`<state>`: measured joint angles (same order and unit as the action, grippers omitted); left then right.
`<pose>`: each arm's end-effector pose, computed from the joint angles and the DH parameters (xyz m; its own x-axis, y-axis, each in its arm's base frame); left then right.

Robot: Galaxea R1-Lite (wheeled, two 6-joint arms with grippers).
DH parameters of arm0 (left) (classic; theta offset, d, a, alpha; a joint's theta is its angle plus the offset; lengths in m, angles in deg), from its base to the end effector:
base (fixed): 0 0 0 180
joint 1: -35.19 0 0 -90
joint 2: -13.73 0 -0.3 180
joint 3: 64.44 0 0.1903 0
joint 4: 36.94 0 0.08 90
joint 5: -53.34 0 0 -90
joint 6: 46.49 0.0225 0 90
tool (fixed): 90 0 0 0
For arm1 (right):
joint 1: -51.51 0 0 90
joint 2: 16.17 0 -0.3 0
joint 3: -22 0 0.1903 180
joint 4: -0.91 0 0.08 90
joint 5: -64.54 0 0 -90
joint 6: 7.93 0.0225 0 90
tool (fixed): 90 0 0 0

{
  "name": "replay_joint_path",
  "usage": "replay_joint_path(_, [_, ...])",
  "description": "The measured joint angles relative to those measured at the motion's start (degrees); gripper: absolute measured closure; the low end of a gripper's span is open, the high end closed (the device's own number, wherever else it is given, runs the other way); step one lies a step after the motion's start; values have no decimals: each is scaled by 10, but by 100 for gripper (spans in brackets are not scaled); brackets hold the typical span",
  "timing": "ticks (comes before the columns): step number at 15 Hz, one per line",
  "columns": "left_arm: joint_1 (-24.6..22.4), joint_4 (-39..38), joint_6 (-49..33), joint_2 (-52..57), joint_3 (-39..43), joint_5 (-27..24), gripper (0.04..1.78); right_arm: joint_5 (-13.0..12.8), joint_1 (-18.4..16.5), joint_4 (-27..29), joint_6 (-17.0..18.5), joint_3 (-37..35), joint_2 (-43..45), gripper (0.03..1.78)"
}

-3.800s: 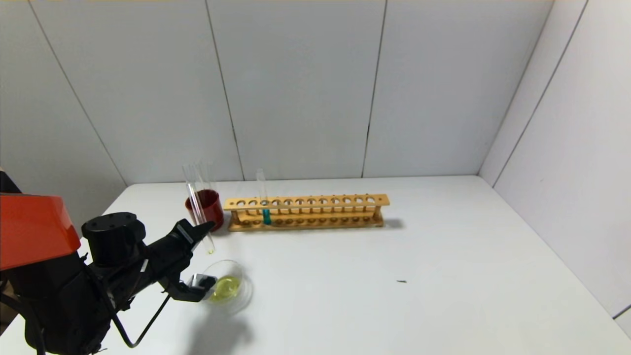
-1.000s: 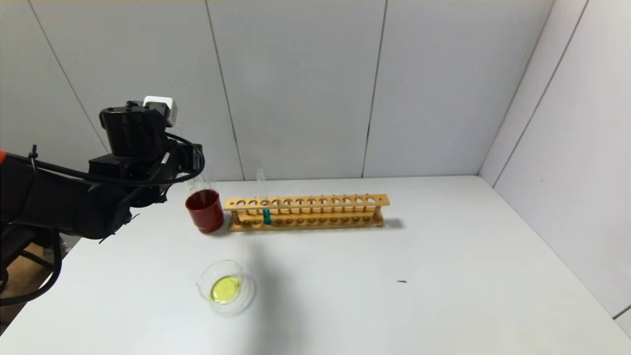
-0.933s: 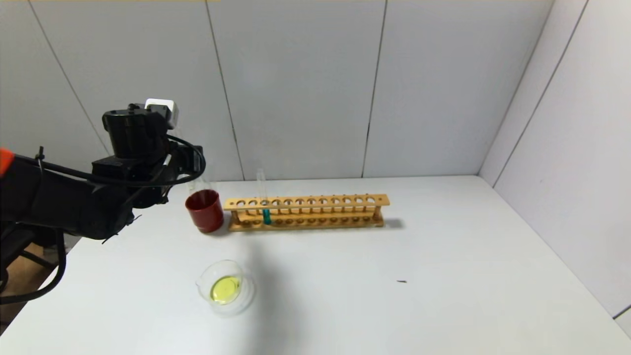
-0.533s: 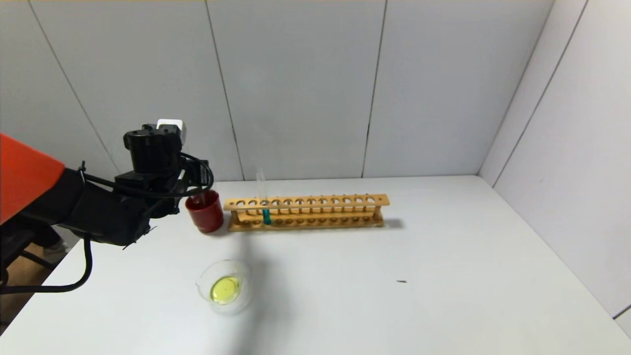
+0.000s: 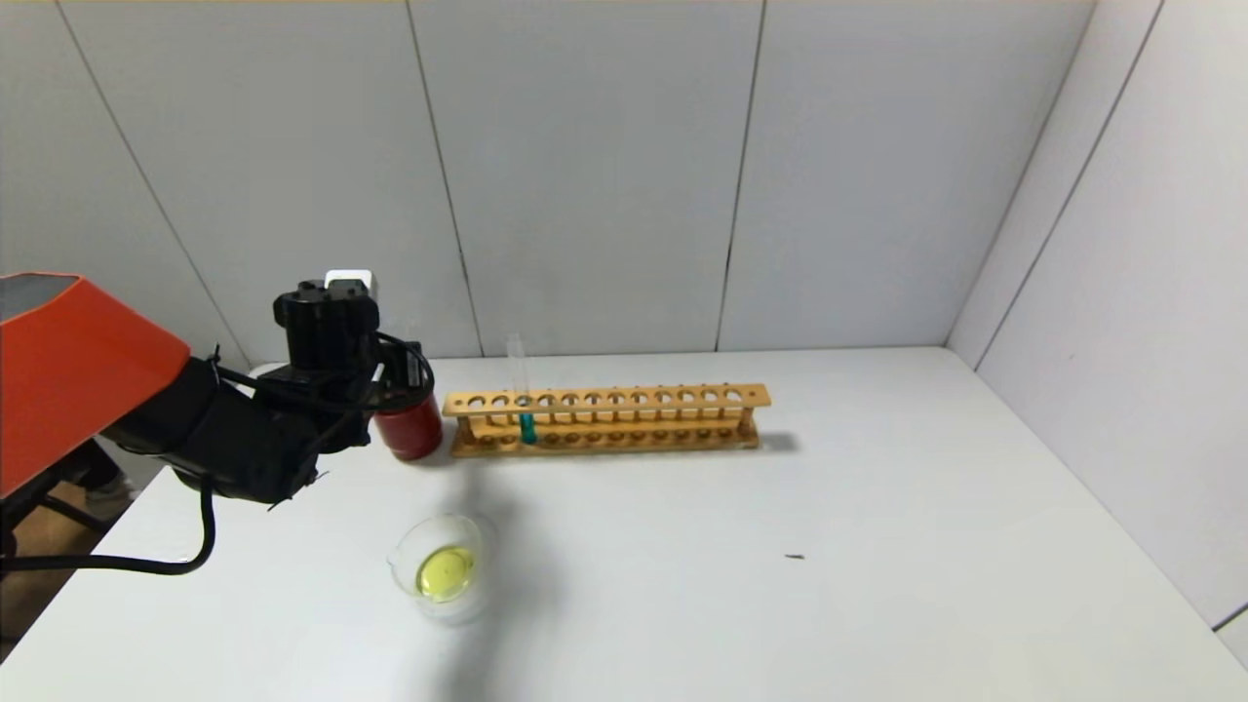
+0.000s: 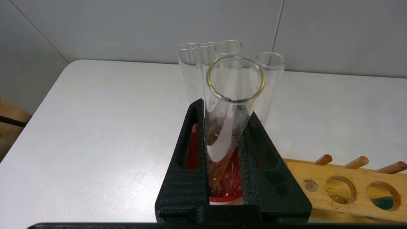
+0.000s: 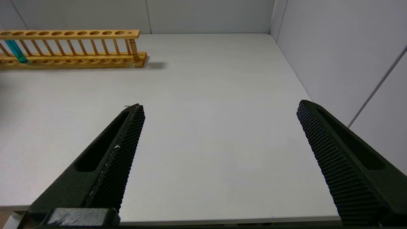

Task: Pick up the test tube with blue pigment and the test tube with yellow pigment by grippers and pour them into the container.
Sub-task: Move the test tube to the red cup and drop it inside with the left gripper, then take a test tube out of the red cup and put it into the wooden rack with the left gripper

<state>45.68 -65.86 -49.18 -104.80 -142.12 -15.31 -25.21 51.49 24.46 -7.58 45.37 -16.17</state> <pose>0.3810 -0.0622 0.1182 0.9623 0.1921 -0.1925 -0.1900 0.9813 0.0293 -0.0228 0.0001 0.0752 1.0000 0.0040 -0.0031 -0.0040 1.0000 0.0061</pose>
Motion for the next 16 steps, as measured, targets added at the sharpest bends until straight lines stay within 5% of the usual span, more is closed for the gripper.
replay_joint_path(9, [-5,-17,4,-9,13,0,137,0,0,0,0,0,0,6])
replay_joint_path(16, [-5,-7,12,15,12,0,35,0,0,0,0,0,0,6])
